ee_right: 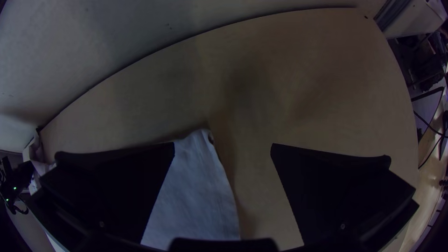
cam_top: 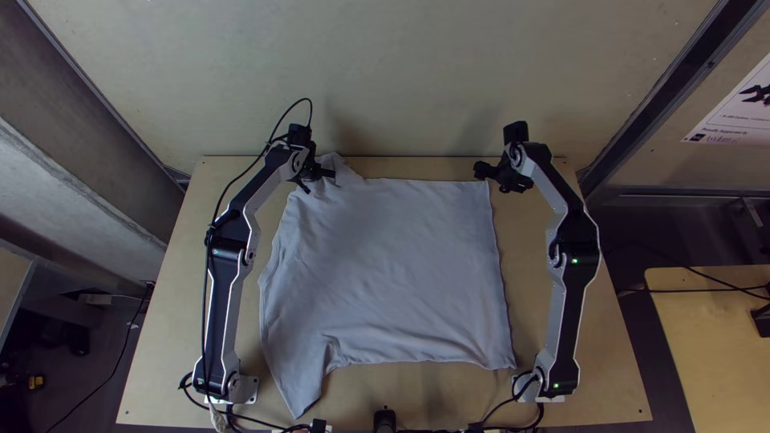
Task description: Fold the t-shirt
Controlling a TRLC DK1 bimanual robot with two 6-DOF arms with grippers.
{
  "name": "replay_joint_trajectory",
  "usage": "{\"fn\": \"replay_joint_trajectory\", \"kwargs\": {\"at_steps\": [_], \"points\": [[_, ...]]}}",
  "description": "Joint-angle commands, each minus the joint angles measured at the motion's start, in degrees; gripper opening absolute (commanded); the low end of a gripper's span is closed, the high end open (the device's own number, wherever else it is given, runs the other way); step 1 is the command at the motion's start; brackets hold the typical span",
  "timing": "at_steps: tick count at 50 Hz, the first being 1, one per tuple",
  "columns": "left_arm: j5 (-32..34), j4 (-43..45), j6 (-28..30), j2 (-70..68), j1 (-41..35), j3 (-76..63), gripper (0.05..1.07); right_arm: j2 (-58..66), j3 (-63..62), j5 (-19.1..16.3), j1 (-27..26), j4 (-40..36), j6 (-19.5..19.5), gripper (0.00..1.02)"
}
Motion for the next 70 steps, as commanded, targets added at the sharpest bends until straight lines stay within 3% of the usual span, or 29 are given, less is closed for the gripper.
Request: {"fn": "replay_joint_trajectory", "kwargs": {"at_steps": [1,9,13,24,43,70], "points": [[-0.53,-3.04,-0.14,0.51,0.11,-1.03,0.08,4.26,5.04,-0.53,1.03,-2.79,1.34,0.92],[-0.53,-3.66,-0.32,0.43,0.11,-1.03,0.08,9.18,10.84,-0.36,2.17,-6.57,1.34,0.92],[-0.62,-4.71,-0.14,0.34,0.02,-1.03,0.08,10.67,11.72,-0.18,2.79,-6.57,1.34,0.79],[-0.62,-6.38,0.39,-1.60,0.28,-1.30,0.08,12.17,12.59,2.02,3.67,-4.55,-0.51,0.03],[0.97,-5.42,-5.06,-6.08,2.92,-1.12,0.08,7.42,12.95,4.39,3.31,-1.74,-1.21,0.02],[4.04,7.85,-6.12,-8.28,4.50,-0.95,0.08,3.99,13.47,4.48,2.00,5.91,-1.30,0.02]]}}
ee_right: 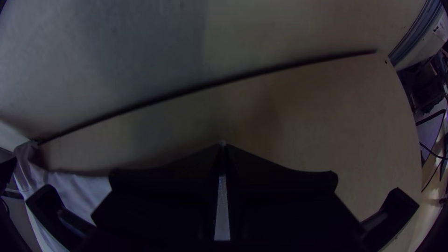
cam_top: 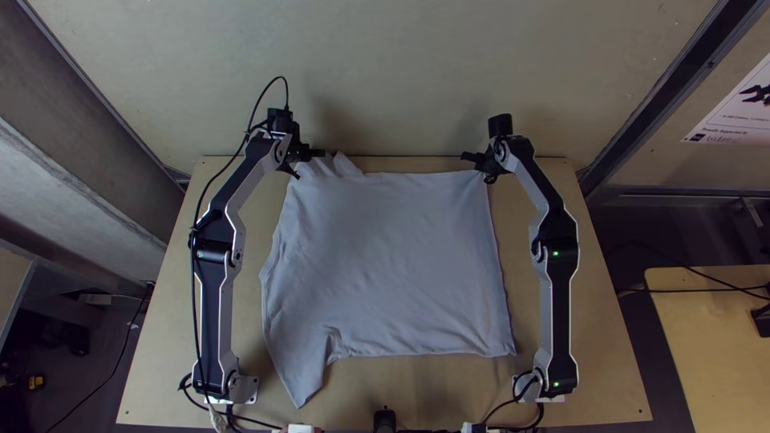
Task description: Fold the t-shirt
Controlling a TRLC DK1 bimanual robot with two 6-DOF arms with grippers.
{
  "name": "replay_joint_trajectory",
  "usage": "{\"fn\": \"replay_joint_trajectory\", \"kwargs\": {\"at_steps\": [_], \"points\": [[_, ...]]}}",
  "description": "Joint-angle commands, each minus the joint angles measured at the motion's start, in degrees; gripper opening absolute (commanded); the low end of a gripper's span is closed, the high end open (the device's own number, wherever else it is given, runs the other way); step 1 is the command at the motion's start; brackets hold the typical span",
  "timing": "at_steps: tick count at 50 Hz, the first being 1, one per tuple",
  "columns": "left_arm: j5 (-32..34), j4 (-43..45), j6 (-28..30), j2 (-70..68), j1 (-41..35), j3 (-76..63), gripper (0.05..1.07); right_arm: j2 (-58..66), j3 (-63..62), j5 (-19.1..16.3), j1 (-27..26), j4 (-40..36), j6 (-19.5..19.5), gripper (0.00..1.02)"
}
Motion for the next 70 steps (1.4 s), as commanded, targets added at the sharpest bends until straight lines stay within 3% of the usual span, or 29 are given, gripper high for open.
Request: {"fn": "replay_joint_trajectory", "kwargs": {"at_steps": [1,17,39,70], "points": [[0.04,2.57,-0.72,-2.20,1.57,-0.40,0.08,-3.48,1.19,0.72,-0.78,1.78,-0.12,0.02],[0.22,-3.85,0.86,-4.92,2.71,-3.48,0.08,-7.44,-2.59,0.72,-1.04,0.37,-0.56,0.02],[1.54,-3.76,1.57,-16.44,2.36,-16.84,0.08,-9.72,-4.70,0.90,-0.96,-7.01,-2.49,0.02],[2.24,1.86,3.41,-34.54,1.84,-43.38,0.08,-22.20,-24.65,2.21,0.54,-4.55,-3.46,0.02]]}}
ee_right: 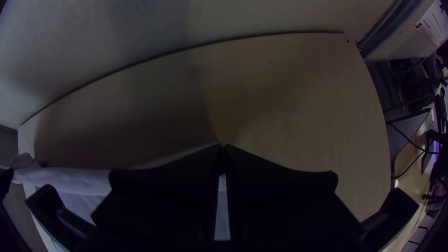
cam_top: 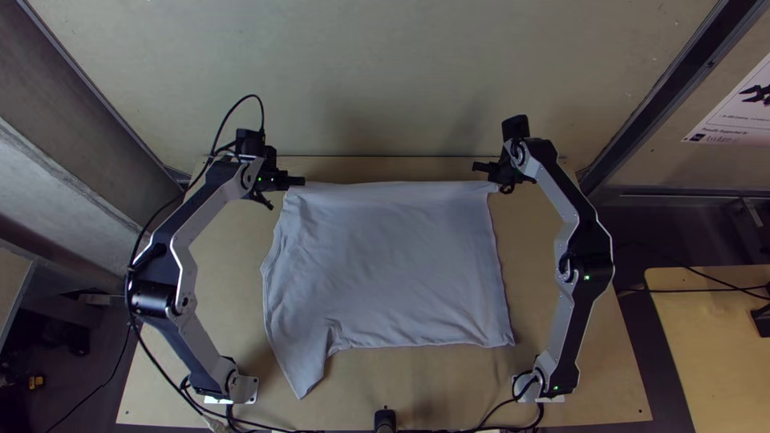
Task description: Fold the t-shirt
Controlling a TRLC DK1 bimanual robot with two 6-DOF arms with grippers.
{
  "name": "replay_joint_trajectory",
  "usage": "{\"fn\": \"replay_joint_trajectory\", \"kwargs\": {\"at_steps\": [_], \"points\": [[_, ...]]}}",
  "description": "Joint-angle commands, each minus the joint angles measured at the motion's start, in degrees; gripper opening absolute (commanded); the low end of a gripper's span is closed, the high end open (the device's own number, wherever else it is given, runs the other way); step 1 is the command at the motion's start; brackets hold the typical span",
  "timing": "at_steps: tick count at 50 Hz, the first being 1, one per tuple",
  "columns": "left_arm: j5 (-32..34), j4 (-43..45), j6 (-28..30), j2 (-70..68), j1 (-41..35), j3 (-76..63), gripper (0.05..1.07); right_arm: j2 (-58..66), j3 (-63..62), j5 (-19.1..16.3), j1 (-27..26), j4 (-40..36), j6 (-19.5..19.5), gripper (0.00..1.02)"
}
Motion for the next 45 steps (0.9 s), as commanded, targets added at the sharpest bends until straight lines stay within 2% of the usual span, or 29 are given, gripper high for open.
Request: {"fn": "replay_joint_trajectory", "kwargs": {"at_steps": [1,22,45], "points": [[0.25,2.43,1.77,-4.73,0.28,-6.38,0.08,-3.80,-5.42,1.25,0.54,1.68,-0.47,0.02],[0.25,6.13,2.21,-14.75,0.64,-22.90,0.08,-11.97,-20.71,1.78,2.03,8.01,-0.11,0.02],[0.25,11.14,2.21,-17.92,0.72,-34.42,0.08,-14.87,-34.34,2.92,3.53,15.40,0.24,0.02]]}}
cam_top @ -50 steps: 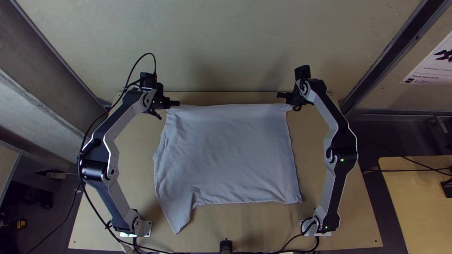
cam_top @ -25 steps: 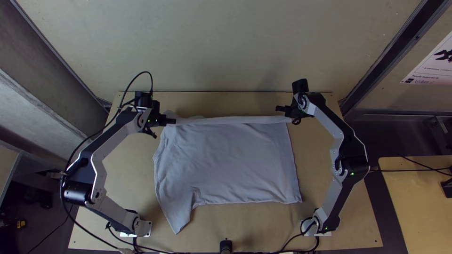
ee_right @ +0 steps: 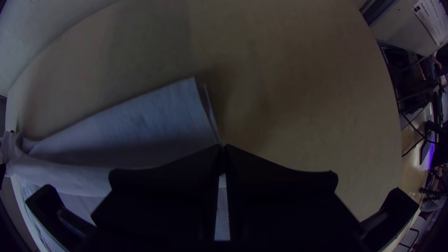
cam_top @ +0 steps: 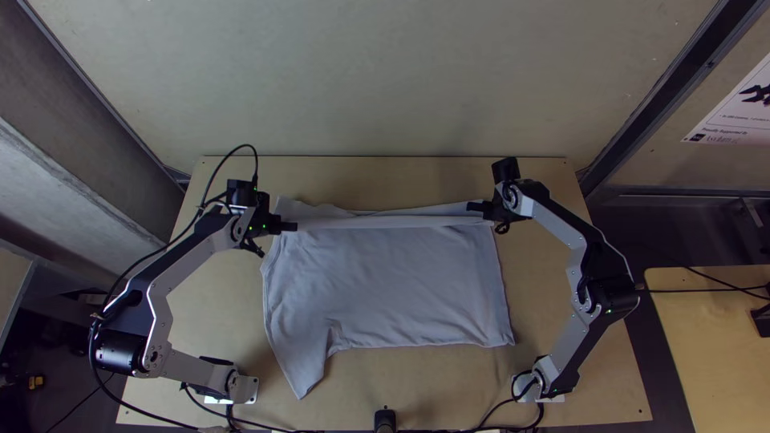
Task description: Fold the t-shirt
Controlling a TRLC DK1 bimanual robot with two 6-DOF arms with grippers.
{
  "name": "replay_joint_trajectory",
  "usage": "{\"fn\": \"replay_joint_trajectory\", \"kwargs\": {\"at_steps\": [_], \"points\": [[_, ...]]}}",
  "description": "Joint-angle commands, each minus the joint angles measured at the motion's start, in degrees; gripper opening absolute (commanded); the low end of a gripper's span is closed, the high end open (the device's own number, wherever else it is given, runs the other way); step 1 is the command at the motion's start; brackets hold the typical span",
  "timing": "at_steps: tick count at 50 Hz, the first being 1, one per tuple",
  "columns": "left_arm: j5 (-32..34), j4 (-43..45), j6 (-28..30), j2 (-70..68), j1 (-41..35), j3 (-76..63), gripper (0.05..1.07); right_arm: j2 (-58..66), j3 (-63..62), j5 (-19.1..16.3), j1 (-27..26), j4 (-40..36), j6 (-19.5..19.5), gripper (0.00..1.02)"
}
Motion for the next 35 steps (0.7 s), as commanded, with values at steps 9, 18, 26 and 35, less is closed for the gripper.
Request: {"fn": "replay_joint_trajectory", "kwargs": {"at_steps": [9,18,26,35], "points": [[-0.10,5.59,1.14,1.15,-0.02,-9.07,0.09,-0.95,-6.12,0.91,-0.28,4.22,0.24,0.02],[-0.10,5.59,0.35,1.51,-0.11,-11.09,0.30,-0.16,-6.73,1.00,-1.68,4.31,0.24,0.03],[-0.10,4.00,-0.62,-2.01,-0.29,-12.32,0.72,0.37,-7.70,1.35,-2.39,4.22,0.15,0.35],[0.16,-0.74,-0.26,-5.00,1.21,-10.03,0.98,-4.55,-9.63,2.67,-2.47,4.13,0.50,0.64]]}}
